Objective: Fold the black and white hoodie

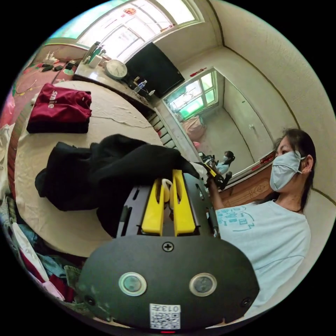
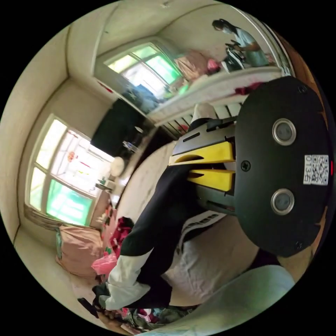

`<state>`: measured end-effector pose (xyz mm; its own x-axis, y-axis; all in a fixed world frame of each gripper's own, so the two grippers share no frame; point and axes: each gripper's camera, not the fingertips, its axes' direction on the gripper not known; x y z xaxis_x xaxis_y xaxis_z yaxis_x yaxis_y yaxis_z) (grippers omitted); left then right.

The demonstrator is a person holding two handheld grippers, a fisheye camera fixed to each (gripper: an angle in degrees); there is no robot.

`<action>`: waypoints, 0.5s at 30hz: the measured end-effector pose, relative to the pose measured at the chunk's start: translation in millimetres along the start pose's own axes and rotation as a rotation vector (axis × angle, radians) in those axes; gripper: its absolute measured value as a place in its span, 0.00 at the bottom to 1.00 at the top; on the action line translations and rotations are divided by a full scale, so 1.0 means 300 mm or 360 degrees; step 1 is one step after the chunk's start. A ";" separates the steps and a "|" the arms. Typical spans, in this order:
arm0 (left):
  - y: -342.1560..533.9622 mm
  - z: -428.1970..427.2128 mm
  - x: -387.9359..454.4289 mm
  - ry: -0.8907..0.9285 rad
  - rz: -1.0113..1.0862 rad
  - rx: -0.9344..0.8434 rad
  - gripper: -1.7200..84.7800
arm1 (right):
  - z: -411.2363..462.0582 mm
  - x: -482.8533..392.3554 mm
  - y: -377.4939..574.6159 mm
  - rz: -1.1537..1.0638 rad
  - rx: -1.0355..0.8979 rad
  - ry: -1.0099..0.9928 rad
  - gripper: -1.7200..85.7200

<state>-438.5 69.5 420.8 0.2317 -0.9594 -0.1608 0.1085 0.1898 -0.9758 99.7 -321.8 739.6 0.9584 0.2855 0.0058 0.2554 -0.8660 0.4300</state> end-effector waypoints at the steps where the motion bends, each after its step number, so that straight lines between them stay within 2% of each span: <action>1: 0.008 -0.052 0.052 -0.0007 0.0080 0.0071 0.05 | -0.074 0.010 -0.055 -0.0049 0.0124 0.0083 0.03; 5: -0.004 -0.178 0.209 -0.0142 0.0309 0.0178 0.04 | -0.282 0.018 -0.227 -0.0216 0.0476 0.0300 0.03; 7: -0.032 -0.236 0.326 -0.0177 0.0482 0.0243 0.04 | -0.318 0.025 -0.297 -0.0274 0.0495 0.0384 0.03; 9: -0.053 -0.271 0.411 -0.0229 0.0597 0.0247 0.04 | -0.367 0.051 -0.351 -0.0282 0.0531 0.0385 0.03; 11: -0.054 -0.300 0.478 -0.0232 0.0694 0.0253 0.04 | -0.493 0.079 -0.368 -0.0215 0.0760 0.0430 0.03; 13: -0.045 -0.306 0.479 -0.0156 0.0671 0.0263 0.03 | -0.539 0.069 -0.381 -0.0261 0.0822 0.0517 0.03; 15: -0.039 -0.299 0.436 -0.0089 0.0525 0.0218 0.03 | -0.559 0.084 -0.409 -0.0255 0.0751 0.0438 0.03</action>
<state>-496.3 -76.8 397.8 0.3282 -0.8295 -0.4518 0.1464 0.5172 -0.8433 71.1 -139.6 838.3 0.8504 0.4704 0.2357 0.4851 -0.8745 -0.0049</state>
